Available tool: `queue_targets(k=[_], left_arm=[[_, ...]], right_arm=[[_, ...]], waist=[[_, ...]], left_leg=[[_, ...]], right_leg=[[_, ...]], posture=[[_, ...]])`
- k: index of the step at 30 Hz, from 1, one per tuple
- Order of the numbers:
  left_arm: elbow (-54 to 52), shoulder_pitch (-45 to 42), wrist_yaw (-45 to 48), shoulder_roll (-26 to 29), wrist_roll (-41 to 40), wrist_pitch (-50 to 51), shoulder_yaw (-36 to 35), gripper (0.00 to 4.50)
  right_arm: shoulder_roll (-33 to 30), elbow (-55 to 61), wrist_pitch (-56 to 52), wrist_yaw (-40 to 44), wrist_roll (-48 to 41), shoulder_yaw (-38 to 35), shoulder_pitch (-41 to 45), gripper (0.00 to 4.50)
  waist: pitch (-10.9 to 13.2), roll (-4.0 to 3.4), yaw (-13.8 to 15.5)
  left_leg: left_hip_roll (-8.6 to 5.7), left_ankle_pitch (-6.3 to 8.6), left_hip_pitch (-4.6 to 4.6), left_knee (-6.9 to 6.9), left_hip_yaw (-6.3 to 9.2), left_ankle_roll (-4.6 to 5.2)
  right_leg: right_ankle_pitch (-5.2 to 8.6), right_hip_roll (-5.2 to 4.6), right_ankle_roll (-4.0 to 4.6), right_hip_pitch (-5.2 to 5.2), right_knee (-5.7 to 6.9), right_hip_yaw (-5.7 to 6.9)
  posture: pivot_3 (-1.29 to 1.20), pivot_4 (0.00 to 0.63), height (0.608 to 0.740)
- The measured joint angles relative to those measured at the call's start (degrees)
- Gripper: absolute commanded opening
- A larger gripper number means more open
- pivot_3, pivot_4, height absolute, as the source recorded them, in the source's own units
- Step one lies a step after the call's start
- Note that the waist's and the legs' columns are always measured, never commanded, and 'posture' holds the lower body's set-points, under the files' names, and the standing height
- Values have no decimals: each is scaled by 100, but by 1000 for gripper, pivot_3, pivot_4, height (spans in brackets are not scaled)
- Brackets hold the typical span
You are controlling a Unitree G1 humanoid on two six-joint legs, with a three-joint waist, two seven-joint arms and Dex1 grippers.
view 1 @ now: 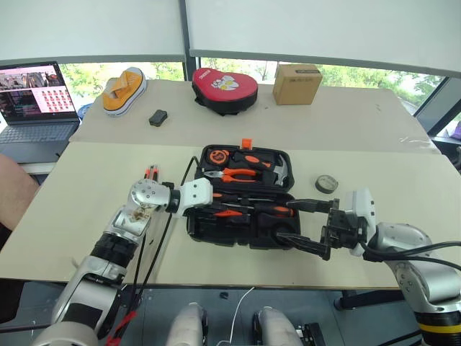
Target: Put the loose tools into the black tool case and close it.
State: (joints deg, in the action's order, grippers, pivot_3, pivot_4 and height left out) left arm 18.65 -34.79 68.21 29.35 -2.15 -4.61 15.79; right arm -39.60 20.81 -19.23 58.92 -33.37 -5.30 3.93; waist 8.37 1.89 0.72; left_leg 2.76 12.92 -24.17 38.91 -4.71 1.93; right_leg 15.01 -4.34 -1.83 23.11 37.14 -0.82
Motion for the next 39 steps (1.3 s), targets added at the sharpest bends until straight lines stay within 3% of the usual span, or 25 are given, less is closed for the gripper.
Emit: queue_targets(k=[3, 4, 6, 10, 15, 16, 21, 24, 29, 36, 39], left_arm=[[-65, 214, -164, -29, -168, -11, -206, 21], [-151, 326, -220, -35, -318, 56, -347, 518], [-448, 583, -230, -26, -755, 345, -672, 1088], [-1633, 1466, -463, 426, -1741, 800, -1908, 2558], [-2167, 3221, -1001, 962, -1979, 1122, -3405, 4316], [-2226, 3634, -1126, 962, -2050, 1211, -3733, 4464], [-2006, 5352, -1769, 949, -2265, 1735, -5639, 4464], [-2252, 5797, -1887, 792, -2624, 2015, -6141, 4464], [-3034, 5552, -2436, 791, -2867, 2961, -5808, 4464], [-3564, 3530, -3863, 1036, -3001, 4900, -4549, 4464], [-3442, 2735, -4497, 607, -2832, 5226, -3926, 4464]], right_arm=[[44, -2, 12, -6, 0, -2, -18, 4500], [55, -17, 52, 9, 0, -14, -42, 4500], [100, -73, 228, 62, 0, -110, -111, 4500], [270, -422, 935, 237, -6, -620, -222, 4500], [427, -870, 1563, 490, 2, -904, -353, 4500], [430, -944, 1689, 625, 9, -884, -359, 4500], [443, -1322, 1914, 1033, -98, -897, -432, 4500], [442, -1453, 1930, 1139, -81, -841, -377, 4500], [502, -1482, 1999, 1286, -139, -642, -186, 4500], [676, -1267, 1768, 1175, -351, -540, 173, 4500], [823, -1250, 1773, 1078, -315, -426, 187, 4500]], waist=[[0, 0, -13], [0, 0, -27], [0, 1, -40], [0, 0, -75], [0, -4, -127], [0, -4, -129], [2, 3, -142], [2, 2, -37], [0, 5, 75], [-2, 8, -14], [-2, 8, -43]], left_leg=[[4, 0, -1, -3, 5, 0], [5, 1, -2, -5, 9, 1], [8, 1, -4, -6, 14, 1], [14, 2, 3, -11, 15, 1], [18, 3, 35, -33, 4, 1], [19, 3, 35, -33, 4, 1], [22, 5, 44, -40, 0, -1], [13, 13, 64, -40, -4, -15], [6, 31, 69, -53, -29, -46], [7, 4, 87, -63, -28, -1], [7, 4, 88, -67, -28, -1]], right_leg=[[0, 2, 0, 5, 0, -2], [0, 3, 0, 7, 1, -3], [0, 3, 0, 11, 1, -3], [0, -2, 0, 7, 1, -6], [1, -11, 1, -9, -3, -14], [1, -12, 1, -9, -3, -14], [3, -22, 7, -7, -6, -12], [7, -48, 13, -2, -9, 1], [9, -86, 18, -4, -8, 18], [4, -63, 8, -52, -11, 13], [4, -57, 7, -52, -12, 8]], posture=[[0, 150, 740], [0, 150, 740], [0, 150, 740], [0, 150, 740], [0, 150, 740], [0, 150, 740], [0, 150, 740], [0, 150, 740], [0, 150, 740], [0, 150, 740], [0, 150, 740]])
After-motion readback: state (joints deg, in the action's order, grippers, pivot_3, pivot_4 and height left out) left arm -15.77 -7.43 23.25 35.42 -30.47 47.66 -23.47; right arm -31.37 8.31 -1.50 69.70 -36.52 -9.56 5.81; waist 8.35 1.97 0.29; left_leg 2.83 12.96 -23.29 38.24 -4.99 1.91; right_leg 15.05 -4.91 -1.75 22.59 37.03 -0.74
